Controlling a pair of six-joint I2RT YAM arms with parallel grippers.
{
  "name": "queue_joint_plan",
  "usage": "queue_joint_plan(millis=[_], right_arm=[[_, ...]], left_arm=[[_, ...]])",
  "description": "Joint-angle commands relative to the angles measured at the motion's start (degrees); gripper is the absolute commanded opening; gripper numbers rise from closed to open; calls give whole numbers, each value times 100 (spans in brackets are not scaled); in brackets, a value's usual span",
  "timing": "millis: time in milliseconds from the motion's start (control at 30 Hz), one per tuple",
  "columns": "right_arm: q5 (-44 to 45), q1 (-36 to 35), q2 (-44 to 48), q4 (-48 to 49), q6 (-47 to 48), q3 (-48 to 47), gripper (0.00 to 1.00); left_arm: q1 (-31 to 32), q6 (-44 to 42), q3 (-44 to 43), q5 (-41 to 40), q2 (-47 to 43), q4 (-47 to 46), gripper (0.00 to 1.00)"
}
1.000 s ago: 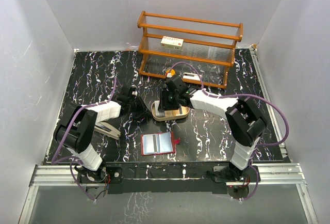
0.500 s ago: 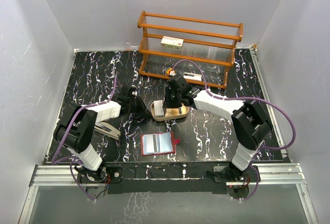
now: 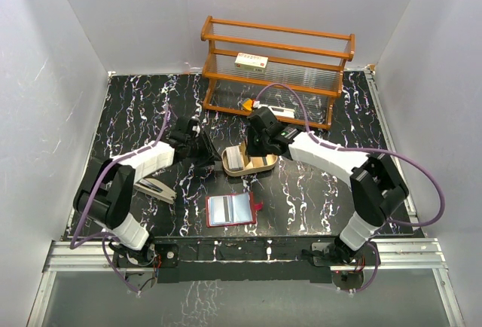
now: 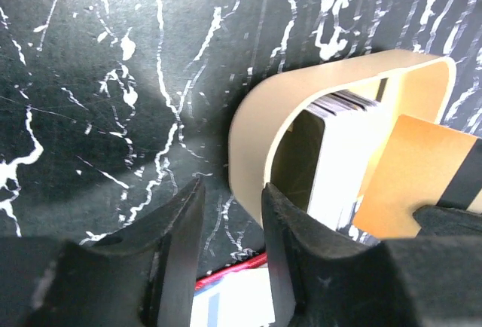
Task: Put the credit cards into the card holder
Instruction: Pick up the credit card from the storage box.
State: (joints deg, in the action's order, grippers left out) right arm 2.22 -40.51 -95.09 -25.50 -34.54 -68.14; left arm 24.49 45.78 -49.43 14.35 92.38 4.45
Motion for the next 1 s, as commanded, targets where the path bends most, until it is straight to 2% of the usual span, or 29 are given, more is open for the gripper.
queue_joint_plan(millis=[0,200,400,567,733,967], right_arm=[[187,-31,453,70,155,-69,0],[17,-31,675,258,188,185,0],[-108,-25,1010,229,101,310,0],[-704,-68,1423,447,-154,560,0],[-1521,-78,2298,1182,-675,1170,0],[-2171,-75,3396,2644,-1782,2060,0]], left_arm=[[29,-191,-285,7,-530,417,39],[29,-390,-538,119,-992,860,52],[29,-364,-401,758,-1506,876,52],[29,-96,-162,1294,-2362,792,54],[21,306,28,1723,-3011,457,61],[21,1192,454,2179,-3460,-372,62]])
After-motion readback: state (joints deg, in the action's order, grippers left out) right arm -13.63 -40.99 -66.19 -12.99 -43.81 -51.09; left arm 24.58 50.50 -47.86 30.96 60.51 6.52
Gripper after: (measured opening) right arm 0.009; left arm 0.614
